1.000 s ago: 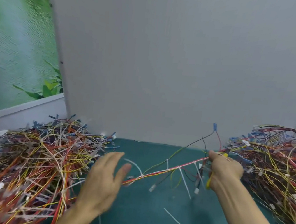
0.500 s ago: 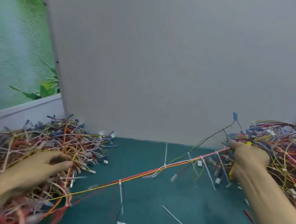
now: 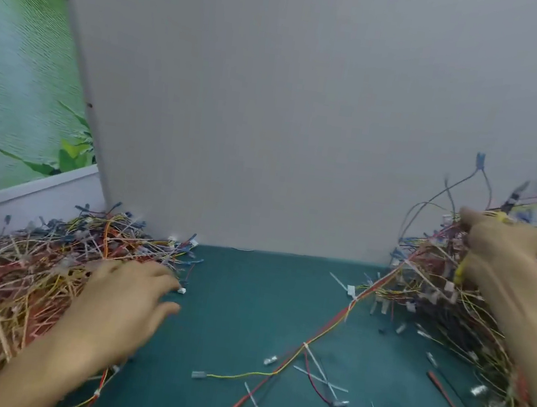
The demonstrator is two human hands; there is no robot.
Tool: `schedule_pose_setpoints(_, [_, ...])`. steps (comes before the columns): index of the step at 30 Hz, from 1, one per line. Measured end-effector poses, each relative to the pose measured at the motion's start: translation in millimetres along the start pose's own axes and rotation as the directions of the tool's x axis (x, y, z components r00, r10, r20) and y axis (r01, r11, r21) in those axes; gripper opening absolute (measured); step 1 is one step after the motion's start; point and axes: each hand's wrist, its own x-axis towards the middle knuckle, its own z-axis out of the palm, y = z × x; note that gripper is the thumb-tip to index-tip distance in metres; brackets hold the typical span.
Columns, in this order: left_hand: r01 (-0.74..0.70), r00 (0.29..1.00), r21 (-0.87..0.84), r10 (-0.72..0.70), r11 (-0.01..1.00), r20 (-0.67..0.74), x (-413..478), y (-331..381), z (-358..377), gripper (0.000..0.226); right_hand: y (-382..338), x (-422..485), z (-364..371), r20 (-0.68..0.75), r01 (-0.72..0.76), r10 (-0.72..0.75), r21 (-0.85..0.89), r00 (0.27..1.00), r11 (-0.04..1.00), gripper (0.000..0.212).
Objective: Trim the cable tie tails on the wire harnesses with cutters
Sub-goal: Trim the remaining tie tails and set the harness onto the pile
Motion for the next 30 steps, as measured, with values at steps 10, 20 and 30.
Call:
schedule_pose_setpoints(10, [-0.058, 0.934, -0.153, 0.107, 0.987, 0.34, 36.5, 127.7, 65.9, 0.041, -3.4, -22.2, 16.5, 0.36, -0.209, 0.134, 0.179, 0.923, 0.961, 0.011])
schedule_pose_setpoints(20, [0.165, 0.985, -0.486, -0.17, 0.858, 0.034, 60.6, 69.9, 55.9, 0.009, -9.5, -41.9, 5.3, 0.335, -0.073, -0.026, 0.279, 0.942, 0.957, 0.01])
schedule_pose_setpoints(30, [0.199, 0.89, -0.405, -0.338, 0.892, -0.306, 84.8, 39.2, 3.6, 0.018, -20.1, -59.6, 0.8, 0.651, -0.287, 0.205, 0.021, 0.731, 0.958, 0.023])
